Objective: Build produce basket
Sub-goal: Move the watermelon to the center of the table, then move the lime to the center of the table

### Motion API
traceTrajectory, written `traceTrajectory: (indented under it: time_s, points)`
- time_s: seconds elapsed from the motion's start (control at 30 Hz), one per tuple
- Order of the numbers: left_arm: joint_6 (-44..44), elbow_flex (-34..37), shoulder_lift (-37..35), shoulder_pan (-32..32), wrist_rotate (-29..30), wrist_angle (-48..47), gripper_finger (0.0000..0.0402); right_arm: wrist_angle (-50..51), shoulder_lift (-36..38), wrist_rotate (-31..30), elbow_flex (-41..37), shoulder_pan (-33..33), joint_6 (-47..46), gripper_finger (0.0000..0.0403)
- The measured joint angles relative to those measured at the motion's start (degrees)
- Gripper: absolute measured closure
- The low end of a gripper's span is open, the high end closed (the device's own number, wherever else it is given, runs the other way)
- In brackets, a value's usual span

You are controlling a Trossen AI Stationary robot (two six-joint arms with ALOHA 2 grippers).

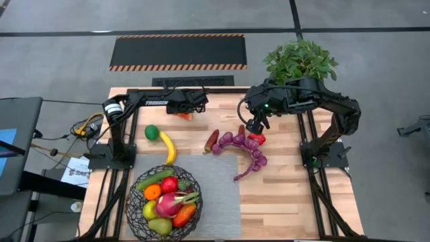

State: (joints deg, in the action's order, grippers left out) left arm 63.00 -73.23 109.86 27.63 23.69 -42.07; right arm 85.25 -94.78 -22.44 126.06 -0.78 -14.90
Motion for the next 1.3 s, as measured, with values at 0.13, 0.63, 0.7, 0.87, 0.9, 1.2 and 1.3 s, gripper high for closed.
traceTrajectory:
  time_s: [0.13, 0.63, 0.7, 0.87, 0.9, 1.2, 1.3]
  points:
    - [-1.73, -0.02, 0.36, -1.71, -3.53, 1.12, 0.0401, 0.0, 0.0, 0.0, 0.0, -0.45, 0.18, 0.039]
    - [-8.64, -8.18, -4.35, -12.22, -24.49, 5.57, 0.0401, 0.0, 0.0, 0.0, 0.0, -0.34, 1.28, 0.0389]
    - [-9.96, -10.08, -5.5, -11.77, -18.39, -4.1, 0.0401, 0.0, -0.01, -0.01, 0.0, -0.54, 1.28, 0.0389]
    - [-6.31, -10.5, -10.56, -11.72, -2.62, -26.01, 0.0401, 0.08, 0.0, -0.02, 0.0, -1.56, 1.22, 0.0384]
    - [-4.46, -9.5, -11.53, -11.59, 0.21, -30.78, 0.0401, 0.17, 0.0, -0.02, 0.0, -1.74, 1.11, 0.0384]
    - [11.4, 9.43, -24.04, -10.29, 4.95, -37.59, 0.0401, 0.19, 0.0, -0.04, 0.02, -2.57, 1.43, 0.0389]
    - [15.5, 16.23, -28.64, -9.23, 3.34, -37.59, 0.0401, 0.12, 0.0, -0.07, 0.02, -2.41, 1.91, 0.0387]
